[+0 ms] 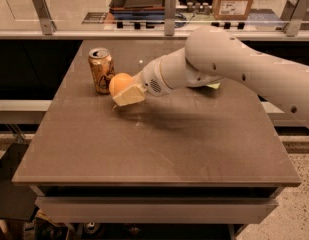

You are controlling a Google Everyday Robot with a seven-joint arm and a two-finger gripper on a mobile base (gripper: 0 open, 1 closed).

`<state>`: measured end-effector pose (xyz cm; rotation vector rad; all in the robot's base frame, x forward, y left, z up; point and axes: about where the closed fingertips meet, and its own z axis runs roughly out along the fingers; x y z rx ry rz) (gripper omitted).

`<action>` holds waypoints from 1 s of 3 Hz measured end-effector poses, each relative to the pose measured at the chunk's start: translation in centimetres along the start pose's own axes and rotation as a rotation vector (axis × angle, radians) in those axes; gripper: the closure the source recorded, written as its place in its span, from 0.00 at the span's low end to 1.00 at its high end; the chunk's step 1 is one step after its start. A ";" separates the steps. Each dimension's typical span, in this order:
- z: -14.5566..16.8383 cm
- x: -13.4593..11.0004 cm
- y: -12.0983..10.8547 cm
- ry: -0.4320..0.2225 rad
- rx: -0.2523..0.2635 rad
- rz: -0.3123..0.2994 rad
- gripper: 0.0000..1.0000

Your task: Move orange near orange can

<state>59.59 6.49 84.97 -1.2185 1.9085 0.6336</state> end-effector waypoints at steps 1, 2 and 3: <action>1.3 -0.1 0.3 0.003 -0.022 0.004 1.00; 2.2 0.2 0.4 0.016 -0.042 0.010 1.00; 2.2 0.2 0.7 -0.010 -0.070 0.007 0.86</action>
Offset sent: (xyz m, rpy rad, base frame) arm 0.0077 0.0198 -0.0254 -0.0084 0.0623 0.0368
